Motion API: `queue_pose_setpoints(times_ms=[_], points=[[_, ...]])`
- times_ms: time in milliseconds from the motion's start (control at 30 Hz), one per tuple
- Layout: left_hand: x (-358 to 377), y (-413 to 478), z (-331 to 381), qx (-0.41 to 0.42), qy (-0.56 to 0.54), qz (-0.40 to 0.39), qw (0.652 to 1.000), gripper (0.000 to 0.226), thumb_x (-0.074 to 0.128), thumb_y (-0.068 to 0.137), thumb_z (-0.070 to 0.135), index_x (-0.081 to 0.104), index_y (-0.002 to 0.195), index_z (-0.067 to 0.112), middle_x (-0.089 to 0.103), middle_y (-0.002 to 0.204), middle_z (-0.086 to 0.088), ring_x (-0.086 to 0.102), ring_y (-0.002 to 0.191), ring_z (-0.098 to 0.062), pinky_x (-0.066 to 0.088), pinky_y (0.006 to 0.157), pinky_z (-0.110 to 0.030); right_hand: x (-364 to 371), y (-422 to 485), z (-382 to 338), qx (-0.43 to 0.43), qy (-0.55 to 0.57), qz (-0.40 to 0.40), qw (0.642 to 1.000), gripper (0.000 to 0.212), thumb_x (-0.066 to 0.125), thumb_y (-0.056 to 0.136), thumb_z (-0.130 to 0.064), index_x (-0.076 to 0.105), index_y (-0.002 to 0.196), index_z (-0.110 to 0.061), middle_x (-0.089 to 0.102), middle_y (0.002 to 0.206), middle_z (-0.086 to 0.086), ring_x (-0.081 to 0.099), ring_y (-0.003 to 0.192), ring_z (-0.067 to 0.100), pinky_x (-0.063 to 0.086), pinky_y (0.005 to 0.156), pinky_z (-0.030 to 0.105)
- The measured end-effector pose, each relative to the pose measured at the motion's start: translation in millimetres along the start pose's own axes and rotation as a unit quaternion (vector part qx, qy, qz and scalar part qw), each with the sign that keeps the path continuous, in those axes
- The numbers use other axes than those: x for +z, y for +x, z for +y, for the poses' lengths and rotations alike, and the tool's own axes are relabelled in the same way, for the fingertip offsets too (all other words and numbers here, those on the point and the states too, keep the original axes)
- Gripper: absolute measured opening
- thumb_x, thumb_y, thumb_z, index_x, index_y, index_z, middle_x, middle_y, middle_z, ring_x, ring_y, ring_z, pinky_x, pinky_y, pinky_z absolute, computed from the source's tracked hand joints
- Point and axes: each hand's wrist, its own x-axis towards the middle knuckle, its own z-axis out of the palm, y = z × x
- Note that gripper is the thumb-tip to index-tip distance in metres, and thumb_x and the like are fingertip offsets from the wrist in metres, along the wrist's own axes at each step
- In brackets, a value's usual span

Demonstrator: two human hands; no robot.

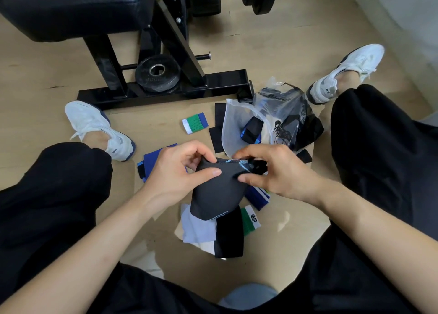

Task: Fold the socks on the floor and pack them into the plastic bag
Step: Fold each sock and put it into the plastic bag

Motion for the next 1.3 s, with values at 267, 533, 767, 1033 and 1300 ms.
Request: queue_pose_setpoints(times_ms=[267,533,767,1033,1300], points=[[2.1,4.1,-6.5,-0.091,-0.082,-0.060,0.991,0.037,0.082,0.066,0.045,0.070,0.098,0.032,0.072,0.090,-0.002,0.062,0.082,-0.011,0.051,0.076,-0.038,6.5,-1.4,-7.1,0.020,0.185,0.030,0.982,0.020,0.070,0.089,0.000,0.068,0.106,-0.010,0.072,0.097,-0.002,0.067,0.090,0.009,0.052,0.085,0.022],[7.3,5.7,-16.9,-0.104,-0.060,-0.060,0.991,0.046,0.077,0.074,0.049,0.059,0.075,0.006,0.055,0.068,0.001,0.048,0.068,-0.010,0.036,0.064,-0.031,-1.6,-0.9,2.8,0.067,0.160,0.066,0.983,0.030,0.071,0.089,-0.005,0.063,0.116,-0.017,0.070,0.100,0.003,0.065,0.087,0.018,0.053,0.083,0.033],[8.2,7.2,-14.4,-0.109,-0.043,-0.087,0.989,0.020,0.080,0.085,0.022,0.067,0.071,0.025,0.060,0.062,0.008,0.052,0.061,-0.001,0.039,0.056,-0.016,1.5,-0.2,-6.5,-0.058,0.077,-0.001,0.995,0.055,0.073,0.087,-0.004,0.056,0.139,-0.015,0.055,0.127,0.003,0.052,0.122,0.009,0.036,0.103,0.016],[-0.3,5.8,-10.5,-0.154,0.017,-0.163,0.974,0.044,0.073,0.068,0.055,0.062,0.084,0.015,0.058,0.070,0.003,0.053,0.069,-0.009,0.040,0.066,-0.033,-12.4,0.1,5.9,0.016,0.103,0.101,0.989,0.046,0.072,0.086,0.002,0.065,0.128,-0.017,0.063,0.108,-0.007,0.058,0.093,0.001,0.041,0.085,0.013],[3.2,10.2,0.0,-0.118,-0.090,0.047,0.988,0.007,0.069,0.094,0.020,0.072,0.087,0.020,0.069,0.072,0.017,0.062,0.069,0.003,0.045,0.066,-0.013,-17.7,2.4,11.1,0.091,0.187,0.154,0.966,0.049,0.072,0.088,-0.002,0.063,0.127,-0.031,0.063,0.127,0.000,0.064,0.112,0.008,0.051,0.095,0.023]])
